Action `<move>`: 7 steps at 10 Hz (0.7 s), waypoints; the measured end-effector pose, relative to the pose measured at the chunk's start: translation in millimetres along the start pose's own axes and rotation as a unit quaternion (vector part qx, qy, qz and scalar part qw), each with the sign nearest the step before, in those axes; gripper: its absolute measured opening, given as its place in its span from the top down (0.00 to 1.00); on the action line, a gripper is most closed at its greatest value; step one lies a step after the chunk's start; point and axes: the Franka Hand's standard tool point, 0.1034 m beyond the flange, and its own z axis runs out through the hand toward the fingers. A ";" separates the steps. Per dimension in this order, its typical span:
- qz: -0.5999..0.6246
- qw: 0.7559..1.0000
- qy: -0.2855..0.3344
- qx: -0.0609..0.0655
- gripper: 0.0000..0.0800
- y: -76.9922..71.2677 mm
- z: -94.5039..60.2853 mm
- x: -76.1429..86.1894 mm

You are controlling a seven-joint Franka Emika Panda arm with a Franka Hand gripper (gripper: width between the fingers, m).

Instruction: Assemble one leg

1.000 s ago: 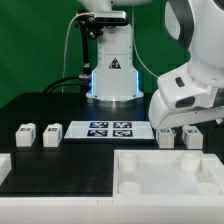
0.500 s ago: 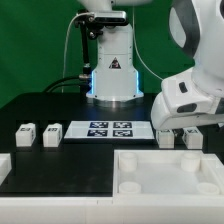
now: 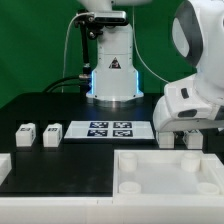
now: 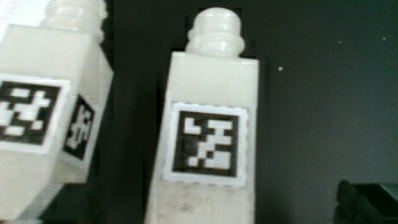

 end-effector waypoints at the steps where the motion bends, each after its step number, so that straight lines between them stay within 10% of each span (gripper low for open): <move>1: -0.001 1.000 -0.001 -0.001 0.19 -1.4 1.7 -0.3; 5: -0.009 1.000 0.003 -0.001 0.19 0.0 11.5 -0.1; 7: -0.009 1.000 0.003 -0.001 0.51 -0.1 11.4 0.0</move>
Offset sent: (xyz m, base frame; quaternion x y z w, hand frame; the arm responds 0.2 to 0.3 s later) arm -0.0084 -0.0079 -0.0143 -0.0060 0.0152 -0.0203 0.9997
